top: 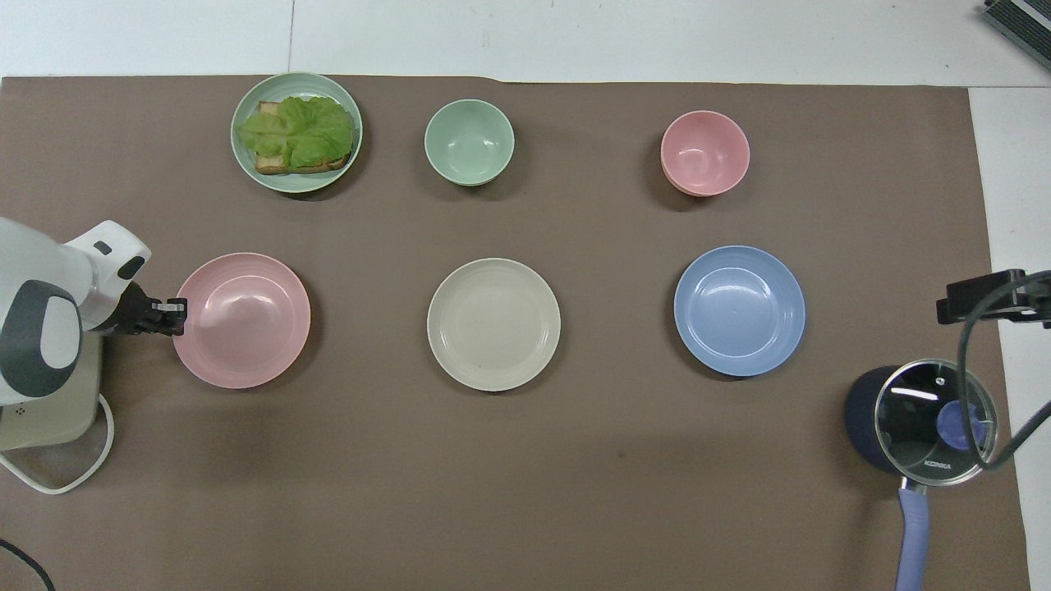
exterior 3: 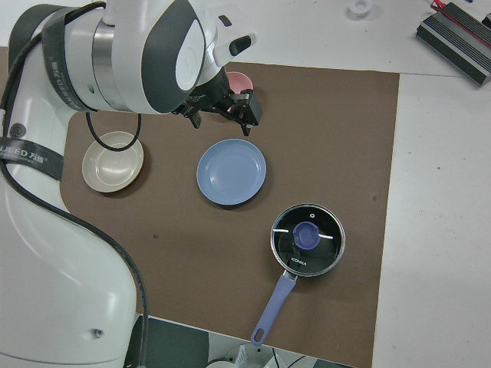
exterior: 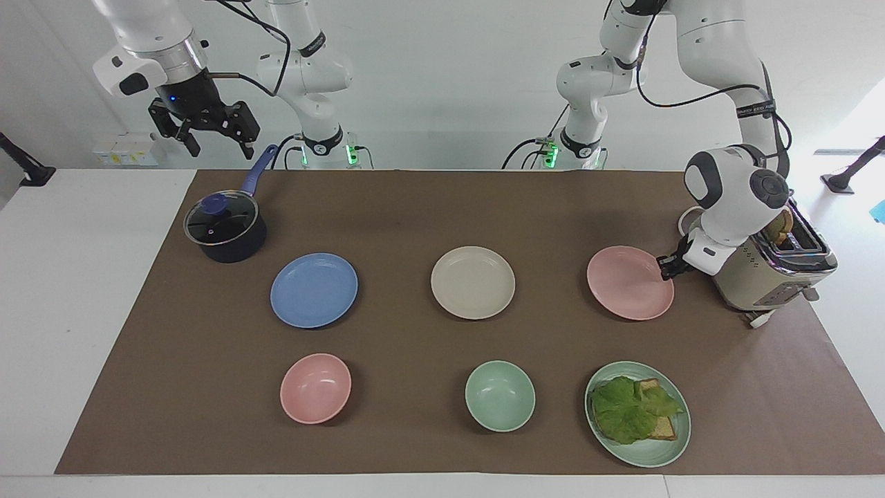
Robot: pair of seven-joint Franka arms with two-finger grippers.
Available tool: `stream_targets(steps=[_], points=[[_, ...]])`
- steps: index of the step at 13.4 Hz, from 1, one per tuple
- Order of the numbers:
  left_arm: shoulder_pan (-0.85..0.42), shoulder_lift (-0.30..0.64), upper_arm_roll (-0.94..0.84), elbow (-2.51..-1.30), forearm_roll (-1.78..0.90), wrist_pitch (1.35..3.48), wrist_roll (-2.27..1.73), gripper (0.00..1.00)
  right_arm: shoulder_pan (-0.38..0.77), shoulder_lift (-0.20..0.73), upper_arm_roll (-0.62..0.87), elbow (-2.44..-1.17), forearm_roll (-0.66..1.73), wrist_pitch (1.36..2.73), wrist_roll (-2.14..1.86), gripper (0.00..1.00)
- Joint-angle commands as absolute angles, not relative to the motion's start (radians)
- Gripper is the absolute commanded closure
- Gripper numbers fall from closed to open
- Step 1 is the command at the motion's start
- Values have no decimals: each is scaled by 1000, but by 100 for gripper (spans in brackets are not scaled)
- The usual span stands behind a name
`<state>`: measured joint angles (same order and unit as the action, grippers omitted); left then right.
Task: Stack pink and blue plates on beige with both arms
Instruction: 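Grasp the pink plate rim with the left gripper and lift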
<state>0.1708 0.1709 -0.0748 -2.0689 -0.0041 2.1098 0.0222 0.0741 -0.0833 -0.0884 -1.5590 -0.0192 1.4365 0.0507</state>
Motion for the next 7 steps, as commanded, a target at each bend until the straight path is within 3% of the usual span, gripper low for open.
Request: stream_targets(steps=[1, 4, 7], points=[[167, 156, -77, -1953, -2, 1924, 31, 100, 67, -109, -89, -1585, 0, 1445, 18, 0], [170, 155, -77, -1843, -115, 1784, 29, 100, 61, -107, -91, -1582, -2, 1445, 23, 0], [166, 144, -78, -1856, -245, 1776, 22, 100, 63, -107, -89, -1582, -2, 1445, 21, 0]])
